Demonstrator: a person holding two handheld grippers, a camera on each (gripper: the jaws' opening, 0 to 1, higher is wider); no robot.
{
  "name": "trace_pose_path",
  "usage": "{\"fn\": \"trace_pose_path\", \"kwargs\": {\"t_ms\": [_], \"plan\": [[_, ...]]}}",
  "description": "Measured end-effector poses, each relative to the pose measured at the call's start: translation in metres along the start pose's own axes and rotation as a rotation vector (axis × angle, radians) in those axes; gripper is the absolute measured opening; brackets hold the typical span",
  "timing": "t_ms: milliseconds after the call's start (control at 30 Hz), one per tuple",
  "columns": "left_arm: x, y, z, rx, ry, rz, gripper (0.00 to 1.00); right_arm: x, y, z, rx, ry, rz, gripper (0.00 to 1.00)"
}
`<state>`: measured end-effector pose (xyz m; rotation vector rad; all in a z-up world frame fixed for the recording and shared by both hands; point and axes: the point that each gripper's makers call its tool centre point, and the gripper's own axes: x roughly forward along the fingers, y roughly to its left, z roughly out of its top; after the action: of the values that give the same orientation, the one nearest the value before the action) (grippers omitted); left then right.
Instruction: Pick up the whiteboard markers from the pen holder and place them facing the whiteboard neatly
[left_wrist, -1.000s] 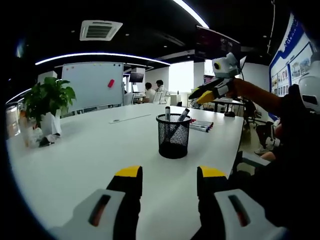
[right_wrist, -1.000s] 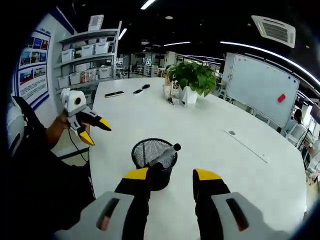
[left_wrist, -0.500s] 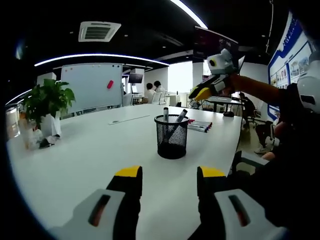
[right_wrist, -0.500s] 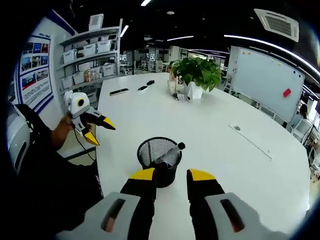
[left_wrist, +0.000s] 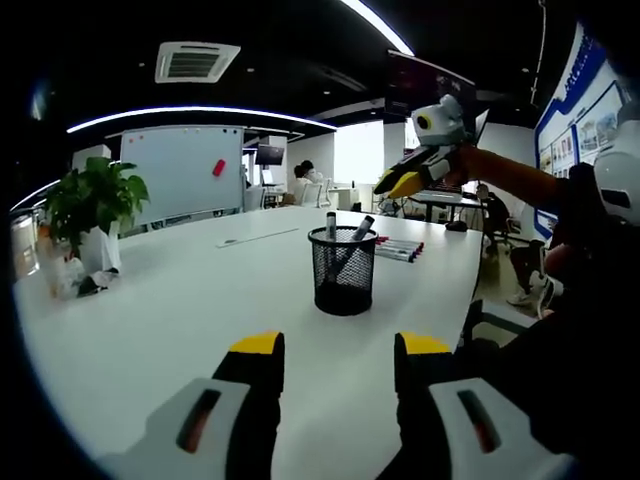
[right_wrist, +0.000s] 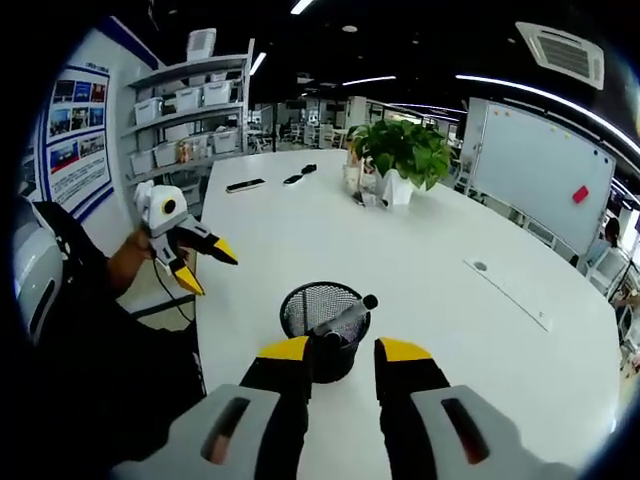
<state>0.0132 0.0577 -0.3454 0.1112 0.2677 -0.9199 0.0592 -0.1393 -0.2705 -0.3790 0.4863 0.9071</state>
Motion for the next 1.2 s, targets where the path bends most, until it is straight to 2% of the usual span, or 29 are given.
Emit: {"fn": "trace_pose_path", "kwargs": {"t_ms": [233,500,633,833,1200], "plan": [[-0.002,0.000,0.001,0.000,0.000,-0.001,0.45,0.004,0.012,0.002,-0.042,0.034,0.026,0.27],[-0.004,0.000,0.004,0.002,-0.007,-0.001,0.45,0.015,0.006,-0.006,-0.047,0.089,0.016,0.25],[-0.004,-0.001,0.002,0.007,0.000,-0.008,0.45,0.022,0.007,-0.008,-0.039,0.106,0.033,0.25],[-0.005,0.000,0.004,0.010,-0.004,-0.002,0.45,0.035,0.013,-0.018,-0.073,0.176,0.059,0.24],[-0.003,-0.003,0.002,0.015,0.004,-0.015,0.45,0.041,0.014,-0.023,-0.030,0.190,0.087,0.21]]}}
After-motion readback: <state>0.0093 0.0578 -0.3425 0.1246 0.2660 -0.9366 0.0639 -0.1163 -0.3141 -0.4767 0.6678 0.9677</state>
